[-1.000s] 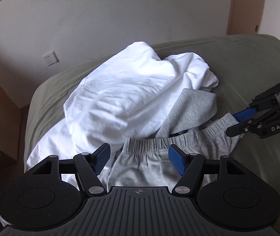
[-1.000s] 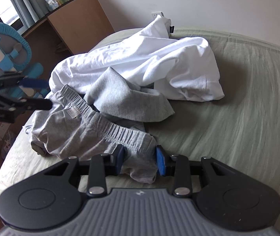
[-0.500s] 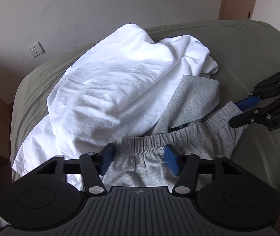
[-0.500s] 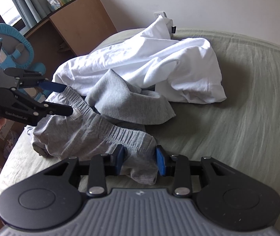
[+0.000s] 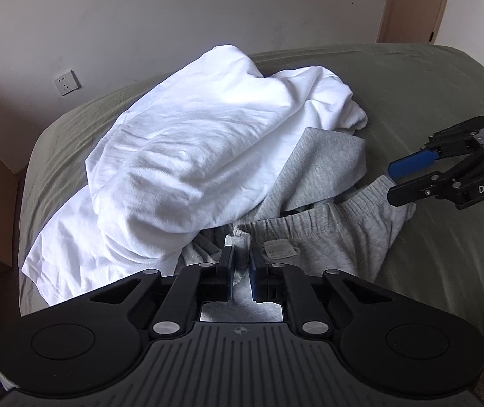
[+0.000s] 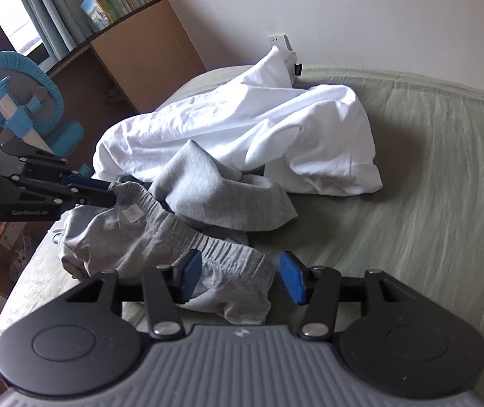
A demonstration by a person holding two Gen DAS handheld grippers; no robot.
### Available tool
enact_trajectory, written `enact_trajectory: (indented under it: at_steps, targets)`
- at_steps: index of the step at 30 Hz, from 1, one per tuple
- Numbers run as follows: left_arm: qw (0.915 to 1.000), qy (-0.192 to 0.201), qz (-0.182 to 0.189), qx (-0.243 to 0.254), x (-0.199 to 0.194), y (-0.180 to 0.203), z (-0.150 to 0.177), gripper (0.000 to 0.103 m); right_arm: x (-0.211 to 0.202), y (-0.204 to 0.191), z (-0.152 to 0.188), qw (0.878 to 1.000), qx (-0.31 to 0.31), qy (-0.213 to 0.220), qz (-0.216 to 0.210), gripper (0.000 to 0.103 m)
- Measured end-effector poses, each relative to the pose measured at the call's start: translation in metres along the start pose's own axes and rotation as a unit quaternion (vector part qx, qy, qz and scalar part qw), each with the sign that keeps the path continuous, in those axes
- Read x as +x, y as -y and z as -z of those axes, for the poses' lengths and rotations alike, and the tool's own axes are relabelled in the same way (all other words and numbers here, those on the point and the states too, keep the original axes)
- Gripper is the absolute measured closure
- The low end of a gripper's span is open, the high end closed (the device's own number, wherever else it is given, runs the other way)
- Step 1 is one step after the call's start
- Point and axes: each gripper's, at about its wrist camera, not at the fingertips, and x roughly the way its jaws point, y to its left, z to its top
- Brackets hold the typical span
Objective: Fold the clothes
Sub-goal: 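Lift the sweatpants by the waistband with both grippers, pulling them off the pile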
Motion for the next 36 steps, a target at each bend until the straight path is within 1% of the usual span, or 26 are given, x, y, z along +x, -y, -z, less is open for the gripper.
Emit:
enact_trajectory:
  at_steps: [5, 6, 7, 8, 10, 11, 14, 17, 18, 21, 22, 25, 26, 27, 28, 30, 31, 34, 36]
  targets:
    - [1.0000, -0.002, 0.001, -0.001, -0.001, 0.000, 0.002, 0.094, 0.007, 0.003, 0.001, 1.000, 0.005, -0.008, -0.006, 0.048]
    - [1.0000, -0.002, 0.002, -0.001, -0.001, 0.000, 0.002, 0.094, 0.009, 0.004, 0.002, 1.000, 0.007, -0.011, -0.007, 0.050]
    - [1.0000, -0.003, 0.002, -0.003, 0.000, 0.000, 0.003, 0.094, 0.011, 0.004, 0.002, 1.000, 0.008, -0.011, -0.005, 0.055]
    - [1.0000, -0.003, 0.002, -0.004, 0.000, 0.000, 0.003, 0.094, 0.012, 0.003, 0.002, 1.000, 0.006, -0.012, -0.005, 0.068]
    - [1.0000, -0.002, 0.001, -0.003, -0.001, 0.000, 0.004, 0.094, 0.010, -0.002, 0.002, 1.000, -0.003, -0.007, -0.004, 0.078]
    - [1.0000, -0.002, 0.000, -0.003, -0.001, 0.000, 0.004, 0.094, 0.007, -0.006, 0.003, 1.000, -0.009, -0.003, -0.004, 0.087]
    - [1.0000, -0.004, 0.001, 0.001, 0.000, 0.000, 0.006, 0.093, -0.005, -0.014, 0.004, 1.000, -0.025, 0.007, -0.005, 0.091]
    - [0.9999, -0.009, -0.005, 0.006, 0.005, 0.001, 0.005, 0.091, -0.019, -0.019, 0.007, 0.999, -0.033, 0.018, -0.010, 0.092]
    - [0.9999, -0.010, -0.007, 0.010, 0.008, 0.002, 0.004, 0.089, -0.021, -0.020, 0.008, 0.999, -0.035, 0.019, -0.012, 0.092]
    - [0.9997, -0.017, -0.013, 0.013, 0.017, 0.002, 0.002, 0.074, -0.025, -0.022, 0.010, 0.999, -0.045, 0.013, -0.016, 0.092]
    - [0.9996, -0.021, -0.016, 0.013, 0.020, 0.002, 0.001, 0.073, -0.024, -0.022, 0.010, 0.999, -0.047, 0.009, -0.017, 0.092]
    - [0.9995, -0.024, -0.015, 0.013, 0.028, 0.002, 0.000, 0.073, -0.019, -0.021, 0.012, 0.999, -0.051, 0.003, -0.019, 0.087]
    - [0.9996, -0.021, -0.015, 0.013, 0.029, 0.002, 0.000, 0.073, -0.018, -0.020, 0.012, 0.998, -0.051, 0.002, -0.020, 0.081]
    - [0.9997, -0.019, -0.014, 0.011, 0.030, 0.002, 0.000, 0.074, -0.016, -0.018, 0.012, 0.999, -0.050, 0.002, -0.021, 0.076]
    - [0.9997, -0.019, -0.013, 0.009, 0.031, 0.002, 0.000, 0.077, -0.015, -0.017, 0.013, 0.999, -0.047, 0.002, -0.023, 0.076]
    - [0.9997, -0.024, -0.003, 0.006, 0.033, 0.001, 0.001, 0.087, -0.009, -0.011, 0.012, 0.999, -0.037, 0.001, -0.024, 0.076]
    - [0.9996, -0.026, -0.002, 0.007, 0.032, 0.001, 0.001, 0.090, -0.007, -0.009, 0.012, 0.999, -0.034, -0.001, -0.026, 0.076]
    - [0.9996, -0.026, -0.003, 0.009, 0.028, 0.002, 0.003, 0.094, -0.003, -0.008, 0.014, 0.999, -0.034, -0.009, -0.026, 0.076]
    - [0.9997, -0.023, -0.001, 0.007, 0.021, 0.002, 0.003, 0.096, -0.005, -0.012, 0.016, 0.999, -0.044, -0.012, -0.022, 0.091]
